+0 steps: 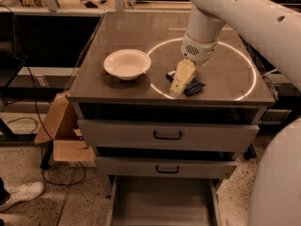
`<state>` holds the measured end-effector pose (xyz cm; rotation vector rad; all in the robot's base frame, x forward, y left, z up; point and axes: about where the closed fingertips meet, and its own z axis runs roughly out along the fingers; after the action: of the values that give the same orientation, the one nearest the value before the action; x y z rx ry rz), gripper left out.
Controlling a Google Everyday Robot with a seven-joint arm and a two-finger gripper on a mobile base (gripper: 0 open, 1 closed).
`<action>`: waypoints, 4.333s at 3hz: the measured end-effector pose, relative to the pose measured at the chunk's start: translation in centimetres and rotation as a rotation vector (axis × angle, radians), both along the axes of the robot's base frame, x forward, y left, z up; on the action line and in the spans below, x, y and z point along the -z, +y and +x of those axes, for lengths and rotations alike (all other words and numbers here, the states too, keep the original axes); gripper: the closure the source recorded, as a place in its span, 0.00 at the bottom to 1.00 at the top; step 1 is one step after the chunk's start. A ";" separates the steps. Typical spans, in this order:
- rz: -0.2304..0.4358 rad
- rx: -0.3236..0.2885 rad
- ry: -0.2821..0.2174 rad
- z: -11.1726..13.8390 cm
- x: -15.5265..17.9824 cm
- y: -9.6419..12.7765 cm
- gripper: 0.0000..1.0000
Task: Place rxbar blueberry into bottom drawer
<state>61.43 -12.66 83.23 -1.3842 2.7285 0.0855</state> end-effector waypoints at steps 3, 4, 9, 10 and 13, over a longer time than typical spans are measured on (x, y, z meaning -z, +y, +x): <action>-0.021 -0.003 0.015 0.7 1.9 0.2 0.00; -0.021 -0.003 0.015 0.7 1.9 0.2 0.03; -0.021 -0.003 0.015 0.7 1.9 0.2 1.00; -0.021 -0.003 0.014 0.7 1.0 0.2 1.00; 0.045 -0.009 -0.088 -2.0 -4.7 -1.7 1.00</action>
Offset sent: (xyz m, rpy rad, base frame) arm -0.0047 -0.0087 -0.0085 -0.0143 0.0293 -0.0356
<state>59.45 -14.33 87.93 -1.3552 2.6330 0.0839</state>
